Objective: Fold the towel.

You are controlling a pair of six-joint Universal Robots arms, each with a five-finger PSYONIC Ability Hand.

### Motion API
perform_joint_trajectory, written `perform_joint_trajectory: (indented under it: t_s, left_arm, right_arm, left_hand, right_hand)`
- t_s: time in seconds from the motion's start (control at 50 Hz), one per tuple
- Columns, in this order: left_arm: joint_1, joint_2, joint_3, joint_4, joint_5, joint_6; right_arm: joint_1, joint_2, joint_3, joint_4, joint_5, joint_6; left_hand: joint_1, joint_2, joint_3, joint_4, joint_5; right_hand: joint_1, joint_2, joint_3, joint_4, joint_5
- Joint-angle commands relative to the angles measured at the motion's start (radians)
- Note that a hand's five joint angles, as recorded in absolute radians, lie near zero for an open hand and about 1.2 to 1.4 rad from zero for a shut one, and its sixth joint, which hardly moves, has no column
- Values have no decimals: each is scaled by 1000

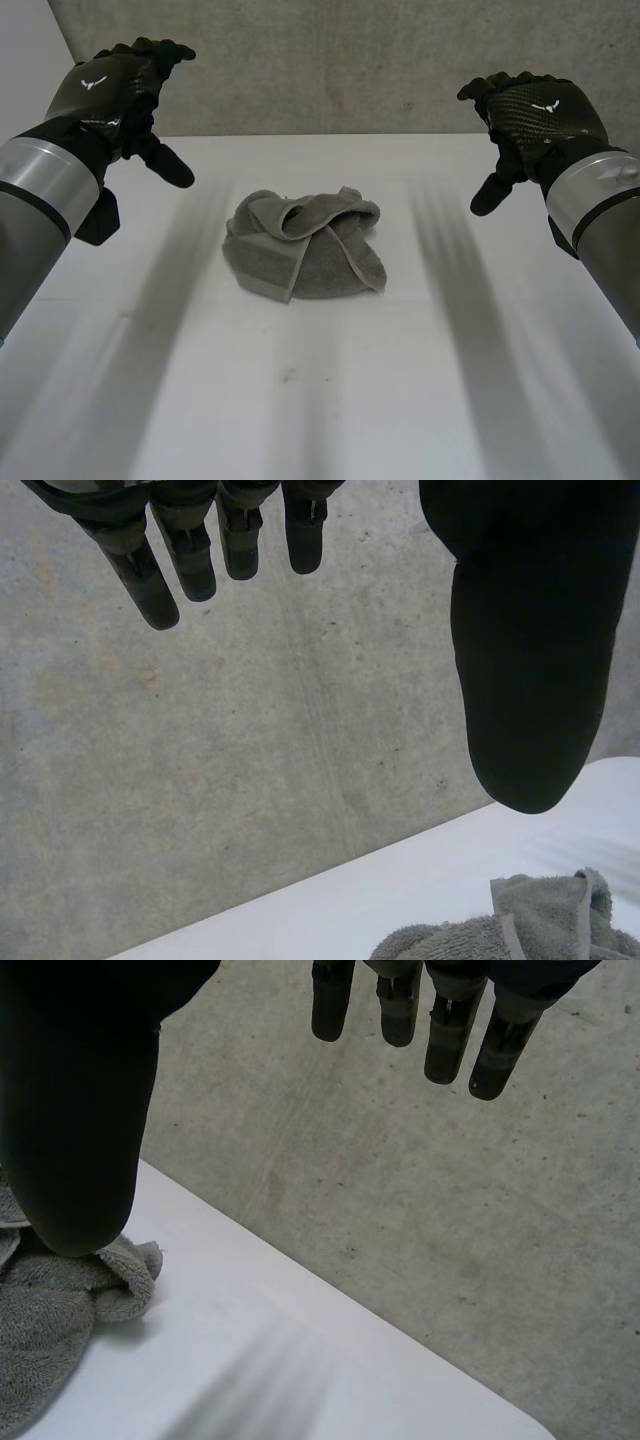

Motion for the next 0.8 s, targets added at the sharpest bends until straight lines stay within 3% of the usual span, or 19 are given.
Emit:
perform_joint_trajectory:
  t_s: [0.02, 0.12, 0.24, 0.44, 0.54, 0.58, 0.7, 0.76, 0.8]
  left_arm:
    - [-1, -10, -6, 22, 3, 2]
    - [-8, -87, -8, 48, 15, 4]
    - [-15, -267, 29, 104, 101, 28]
    - [-28, -587, 210, 267, 153, 271]
    - [-29, -707, 291, 279, 196, 347]
    - [-37, -762, 325, 281, 229, 360]
    - [-41, -797, 337, 293, 263, 361]
    - [-41, -802, 333, 321, 268, 360]
    - [-41, -800, 325, 345, 269, 360]
  right_arm:
    - [-2, 3, 1, 0, -7, 3]
    - [-5, 20, -5, 4, -49, 6]
    - [-9, 111, -20, 6, -119, 29]
    - [-46, 280, -80, -14, -219, 192]
    - [-46, 411, -166, -77, -253, 202]
    - [-43, 510, -250, -117, -257, 208]
    - [-32, 732, -478, -147, -263, 215]
    - [-23, 794, -546, -143, -273, 225]
    - [-6, 903, -679, -125, -314, 265]
  left_hand:
    - [12, 20, 16, 16, -18]
    - [76, 84, 81, 81, 47]
    - [85, 93, 90, 90, 55]
    - [120, 128, 125, 125, 91]
    - [206, 213, 210, 210, 176]
    - [343, 351, 347, 347, 313]
    - [487, 495, 492, 492, 458]
    - [666, 674, 671, 671, 637]
    - [737, 744, 741, 741, 707]
  right_hand:
    - [-1, 7, 6, 0, -14]
    - [-1, 7, 6, 0, -14]
    - [-1, 7, 6, 0, -14]
    - [-1, 7, 6, 0, -14]
    - [-1, 7, 6, 0, -14]
    - [-1, 7, 6, 0, -14]
    - [-1, 7, 6, 0, -14]
    - [-1, 7, 6, 0, -14]
    - [38, 46, 45, 39, 25]
